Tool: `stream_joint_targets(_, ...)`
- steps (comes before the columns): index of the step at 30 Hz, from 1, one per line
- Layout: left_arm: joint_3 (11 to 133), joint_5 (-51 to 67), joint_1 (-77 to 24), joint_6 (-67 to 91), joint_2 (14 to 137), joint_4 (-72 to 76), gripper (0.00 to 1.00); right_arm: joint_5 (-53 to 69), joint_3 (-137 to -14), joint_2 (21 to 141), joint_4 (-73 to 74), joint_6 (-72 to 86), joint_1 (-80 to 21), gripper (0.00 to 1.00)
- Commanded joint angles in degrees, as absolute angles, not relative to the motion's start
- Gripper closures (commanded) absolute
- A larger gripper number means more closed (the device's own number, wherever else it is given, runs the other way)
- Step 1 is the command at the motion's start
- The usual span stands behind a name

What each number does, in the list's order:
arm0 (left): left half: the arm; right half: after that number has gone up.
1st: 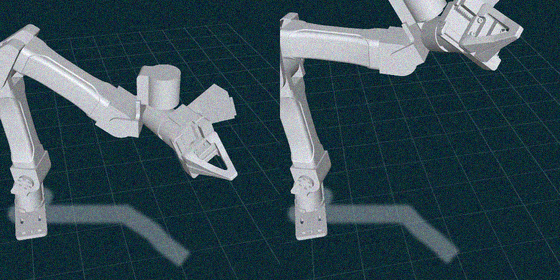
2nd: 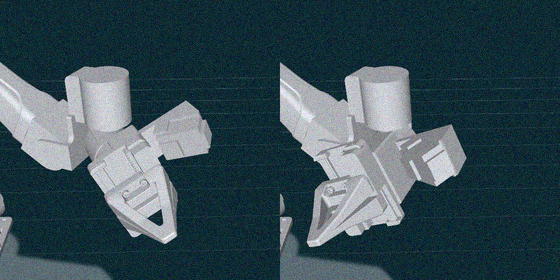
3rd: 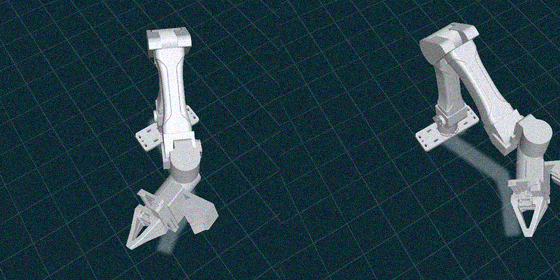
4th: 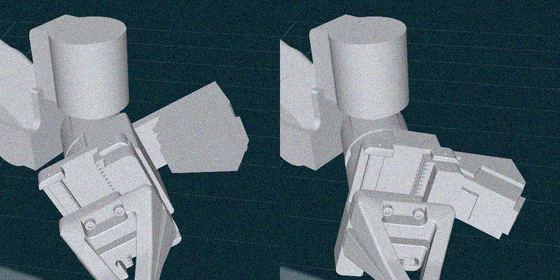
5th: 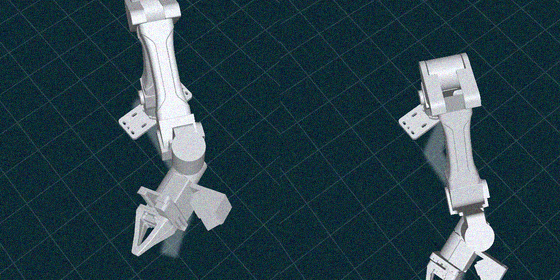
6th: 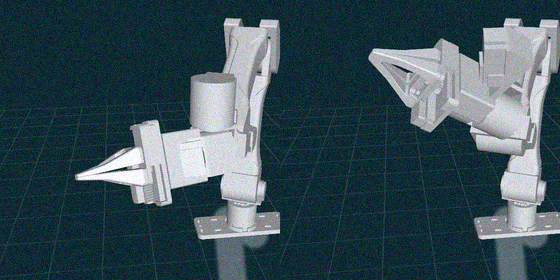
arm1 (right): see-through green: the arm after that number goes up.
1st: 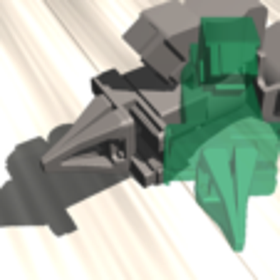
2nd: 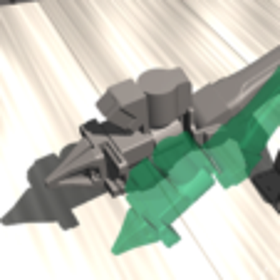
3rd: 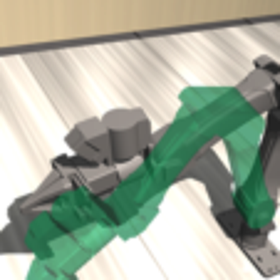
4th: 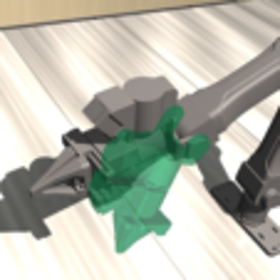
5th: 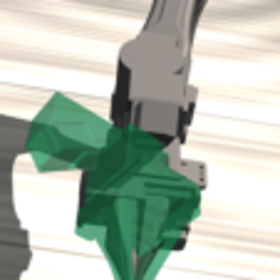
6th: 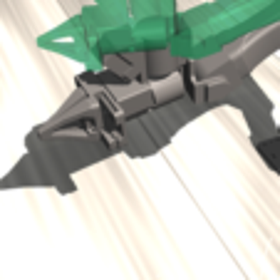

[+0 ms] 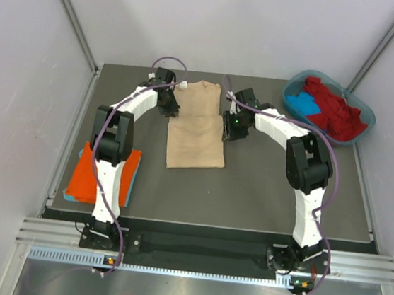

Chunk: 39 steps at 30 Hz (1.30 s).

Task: Fold and stack the t-shirts
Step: Fold the tshirt

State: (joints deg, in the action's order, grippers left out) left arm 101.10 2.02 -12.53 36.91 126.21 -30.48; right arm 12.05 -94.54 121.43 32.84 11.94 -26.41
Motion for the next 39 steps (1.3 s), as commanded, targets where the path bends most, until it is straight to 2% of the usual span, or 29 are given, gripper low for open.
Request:
stream_joint_targets(1, 106.0, -3.0, -11.2, 34.5, 127.3, -34.7, 0.80, 16.4, -92.1, 116.1, 30.2, 10.9, -24.1, 0.61)
stream_joint_targets(3, 107.1, -3.3, -10.9, 33.5, 126.4, -36.1, 0.79, 18.2, -88.7, 113.7, 28.9, 10.6, -23.9, 0.53)
stream_joint_targets(8, 100.4, -2.4, -10.9, 31.9, 115.4, -37.4, 0.73, 23.1, -82.3, 110.7, 27.7, 9.3, -24.0, 0.50)
stream_joint_targets(12, 84.6, 2.9, -11.2, 31.5, 105.4, -35.2, 0.66, 27.9, -77.4, 108.4, 24.8, 9.3, -24.0, 0.50)
stream_joint_targets(18, 64.6, 11.3, -11.7, 31.9, 94.5, -29.5, 0.65, 30.9, -73.1, 107.8, 22.8, 8.7, -24.0, 0.47)
stream_joint_targets(23, 53.5, 16.2, -11.8, 34.0, 88.6, -24.6, 0.62, 32.7, -69.1, 107.1, 20.0, 9.1, -24.3, 0.46)
stream_joint_targets(39, 47.3, 19.7, -12.2, 35.8, 89.7, -16.8, 0.61, 35.9, -64.8, 107.4, 14.3, 10.9, -24.5, 0.62)
